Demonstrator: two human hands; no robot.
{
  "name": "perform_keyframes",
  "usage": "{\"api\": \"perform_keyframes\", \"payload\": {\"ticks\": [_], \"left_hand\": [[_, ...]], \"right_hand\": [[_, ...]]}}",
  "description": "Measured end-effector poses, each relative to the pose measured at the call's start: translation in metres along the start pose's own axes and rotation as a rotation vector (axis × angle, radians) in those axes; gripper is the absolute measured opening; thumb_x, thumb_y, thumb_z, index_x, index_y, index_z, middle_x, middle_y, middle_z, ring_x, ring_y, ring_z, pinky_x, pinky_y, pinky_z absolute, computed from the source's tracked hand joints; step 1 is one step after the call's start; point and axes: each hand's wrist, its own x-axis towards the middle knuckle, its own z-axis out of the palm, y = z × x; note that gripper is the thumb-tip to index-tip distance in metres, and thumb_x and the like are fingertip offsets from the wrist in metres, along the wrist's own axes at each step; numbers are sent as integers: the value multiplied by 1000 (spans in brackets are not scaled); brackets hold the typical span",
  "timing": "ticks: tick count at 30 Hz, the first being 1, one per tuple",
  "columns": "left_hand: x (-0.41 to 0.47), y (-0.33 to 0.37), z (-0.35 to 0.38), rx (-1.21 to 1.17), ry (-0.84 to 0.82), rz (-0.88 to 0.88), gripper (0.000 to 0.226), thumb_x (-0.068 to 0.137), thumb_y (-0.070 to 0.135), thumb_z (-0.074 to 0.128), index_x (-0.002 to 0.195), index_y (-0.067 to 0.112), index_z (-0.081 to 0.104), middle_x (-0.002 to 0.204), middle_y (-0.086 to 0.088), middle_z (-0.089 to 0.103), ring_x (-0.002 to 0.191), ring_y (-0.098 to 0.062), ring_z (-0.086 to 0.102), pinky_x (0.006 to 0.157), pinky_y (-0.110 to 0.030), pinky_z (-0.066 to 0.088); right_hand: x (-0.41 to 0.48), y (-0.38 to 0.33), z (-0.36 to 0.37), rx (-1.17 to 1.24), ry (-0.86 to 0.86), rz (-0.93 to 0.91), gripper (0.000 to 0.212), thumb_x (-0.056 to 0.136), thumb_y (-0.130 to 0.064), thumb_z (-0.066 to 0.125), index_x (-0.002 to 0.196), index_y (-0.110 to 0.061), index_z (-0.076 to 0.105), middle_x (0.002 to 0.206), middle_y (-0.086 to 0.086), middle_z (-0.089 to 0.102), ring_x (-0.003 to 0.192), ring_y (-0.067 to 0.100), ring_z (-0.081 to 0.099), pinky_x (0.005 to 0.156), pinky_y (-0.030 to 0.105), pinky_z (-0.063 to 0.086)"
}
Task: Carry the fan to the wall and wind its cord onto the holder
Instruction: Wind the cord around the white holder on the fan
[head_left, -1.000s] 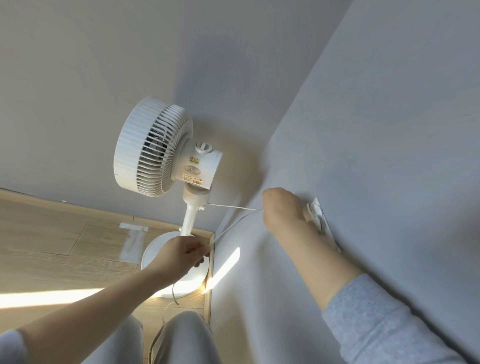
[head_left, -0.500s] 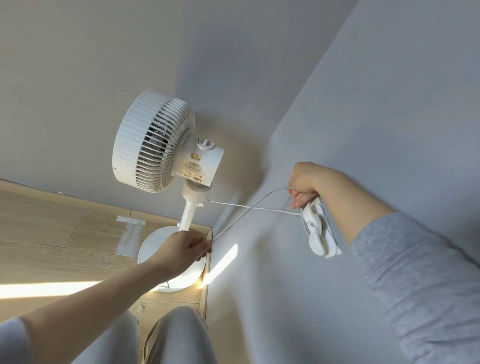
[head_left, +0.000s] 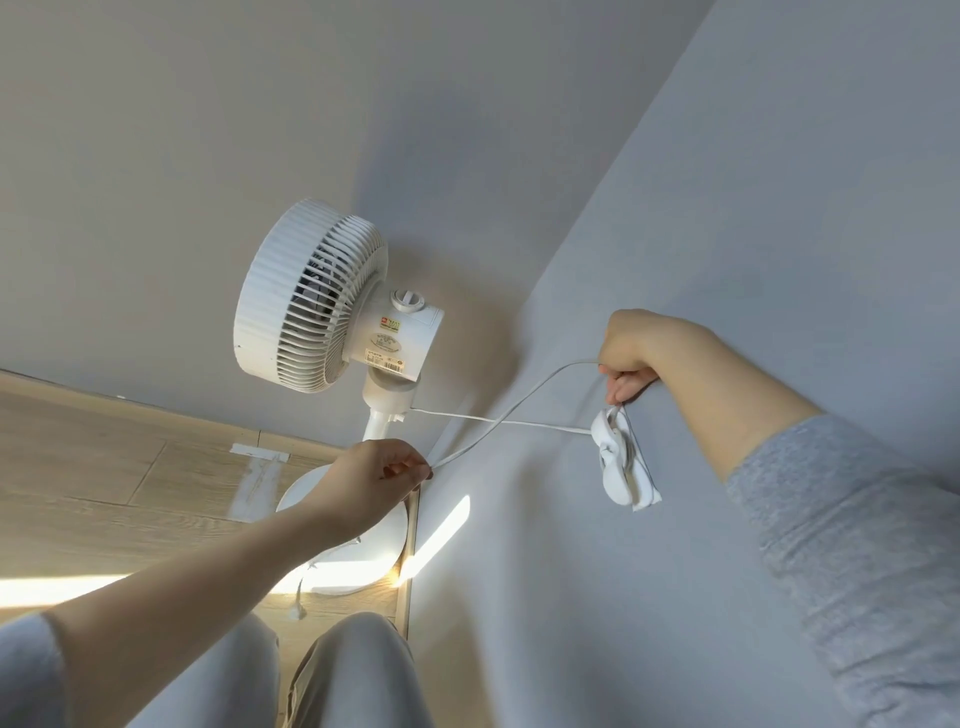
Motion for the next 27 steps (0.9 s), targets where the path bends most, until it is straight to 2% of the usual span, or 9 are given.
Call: {"api": "perform_keyframes", "payload": {"ticks": [2,5,8,11,15,18,21,24,27], "left_hand": [[-3,4,-1,-1,2,3,14,90,22,58,88,18,71,79,0,72,73,-13,66,70,-27,53],[-10,9,-4,-2,5,10,14,90,21,57,89,18,71,79,1,72,75,-14,66,75,-33,56],[-18,15,-7,9,14,21,14,89,20,58,91,17,71,80,1,72,74,-14,67,76,-34,57],[-26,21,-11,15,23,35,13,89,18,58,90,17,71,81,-2,72,73,-15,68,71,-28,55],[-38,26,-18,23,41,39,13,89,17,58,90,18,71,80,-2,72,68,-11,66,58,-13,46],[-46,29,-21,30,56,45,13,90,16,57,89,19,70,79,1,71,68,-9,65,57,-13,44],[-56,29,-24,36,71,42,12,89,16,58,88,19,70,77,3,69,70,-11,65,57,-14,43],[-65,29,-28,45,79,39,11,89,17,58,87,19,69,78,0,71,73,-15,67,60,-18,48],[-73,30,-33,50,88,45,12,88,16,59,81,22,67,78,-2,71,72,-18,68,66,-26,53]], "right_hand": [[-6,1,-2,-99,-40,36,34,96,-4,40,73,4,64,45,8,66,25,9,55,36,16,48],[-19,5,-5,-207,11,-2,35,90,-6,40,79,-3,72,69,9,69,24,8,51,40,18,47],[-31,11,-4,-241,52,-9,31,85,-4,41,76,-9,70,67,6,64,30,9,49,56,21,49],[-41,16,-2,-247,75,-2,23,85,-3,48,90,-5,70,58,8,64,43,15,54,74,28,53],[-56,27,5,-227,134,-32,14,83,-1,49,86,-6,62,59,12,64,45,21,55,64,27,50],[-72,35,14,-285,202,-86,11,77,-3,57,77,-6,68,71,12,72,52,24,56,65,26,49],[-90,45,24,-264,316,-179,20,73,0,57,87,-3,72,82,14,72,67,27,61,58,23,45],[-113,53,35,-203,337,-221,24,76,-2,54,92,-4,72,87,12,70,81,29,65,62,25,44],[-135,59,52,-135,285,-246,18,72,1,56,81,-5,70,77,9,64,64,21,53,58,22,39]]}}
